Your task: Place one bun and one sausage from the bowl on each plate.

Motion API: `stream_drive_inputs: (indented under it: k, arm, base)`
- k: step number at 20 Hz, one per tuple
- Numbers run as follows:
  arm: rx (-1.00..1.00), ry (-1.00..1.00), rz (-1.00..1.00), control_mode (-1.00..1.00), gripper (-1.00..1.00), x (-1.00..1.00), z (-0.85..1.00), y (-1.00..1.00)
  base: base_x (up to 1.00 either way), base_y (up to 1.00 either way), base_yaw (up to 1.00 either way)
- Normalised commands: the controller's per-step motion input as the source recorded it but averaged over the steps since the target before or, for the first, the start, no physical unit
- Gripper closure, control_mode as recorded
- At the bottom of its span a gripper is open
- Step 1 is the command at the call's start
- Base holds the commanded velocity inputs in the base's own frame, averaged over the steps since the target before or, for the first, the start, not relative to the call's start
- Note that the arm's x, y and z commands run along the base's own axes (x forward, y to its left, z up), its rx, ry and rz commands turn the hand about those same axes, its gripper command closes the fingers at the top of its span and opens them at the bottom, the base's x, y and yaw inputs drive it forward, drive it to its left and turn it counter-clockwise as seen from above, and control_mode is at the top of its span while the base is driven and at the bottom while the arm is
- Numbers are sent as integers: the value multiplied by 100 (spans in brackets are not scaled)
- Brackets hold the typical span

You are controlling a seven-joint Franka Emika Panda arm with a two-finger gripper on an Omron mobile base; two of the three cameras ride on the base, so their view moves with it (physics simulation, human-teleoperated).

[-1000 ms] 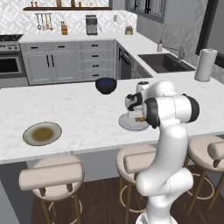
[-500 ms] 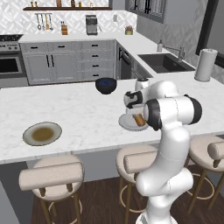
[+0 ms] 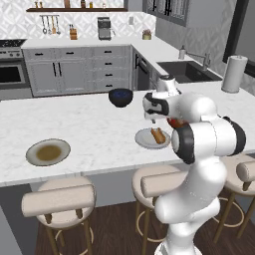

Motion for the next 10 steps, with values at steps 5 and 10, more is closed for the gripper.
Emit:
stream_drive_inputs:
  k: [5, 10]
  arm:
    - [1, -13, 0, -100, -100, -11, 74, -16]
    - [10, -8, 0, -100, -100, 0, 24, -60]
  base:
    - [0, 0, 0]
    - [0, 0, 0]
